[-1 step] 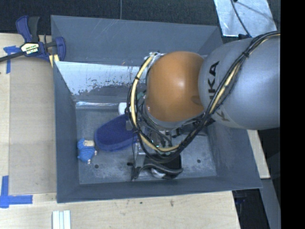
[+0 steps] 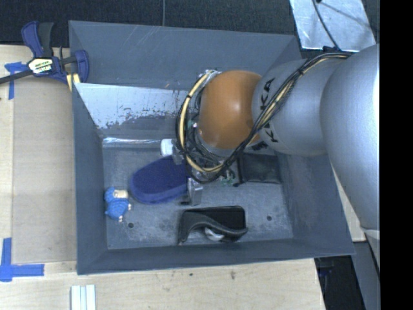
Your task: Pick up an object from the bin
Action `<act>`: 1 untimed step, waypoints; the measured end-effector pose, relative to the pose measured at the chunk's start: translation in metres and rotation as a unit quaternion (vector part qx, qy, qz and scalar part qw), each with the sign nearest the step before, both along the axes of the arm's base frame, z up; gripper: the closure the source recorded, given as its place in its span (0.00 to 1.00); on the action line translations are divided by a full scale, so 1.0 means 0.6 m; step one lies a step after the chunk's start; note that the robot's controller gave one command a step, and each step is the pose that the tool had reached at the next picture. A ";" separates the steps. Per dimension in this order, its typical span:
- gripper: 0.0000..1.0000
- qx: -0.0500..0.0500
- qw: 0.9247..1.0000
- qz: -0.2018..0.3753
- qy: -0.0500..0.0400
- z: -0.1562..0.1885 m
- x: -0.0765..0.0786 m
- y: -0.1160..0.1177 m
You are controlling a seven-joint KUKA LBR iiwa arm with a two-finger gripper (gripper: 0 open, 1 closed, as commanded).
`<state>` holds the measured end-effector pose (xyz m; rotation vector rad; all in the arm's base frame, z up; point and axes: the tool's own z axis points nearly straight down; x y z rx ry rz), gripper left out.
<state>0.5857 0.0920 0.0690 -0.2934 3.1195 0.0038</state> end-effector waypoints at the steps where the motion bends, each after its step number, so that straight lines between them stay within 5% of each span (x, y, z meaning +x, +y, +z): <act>1: 0.00 -0.001 0.998 0.068 0.001 0.054 -0.027 0.013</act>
Offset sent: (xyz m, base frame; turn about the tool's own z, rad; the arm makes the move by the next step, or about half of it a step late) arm -0.0178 0.0081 0.0310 -0.1365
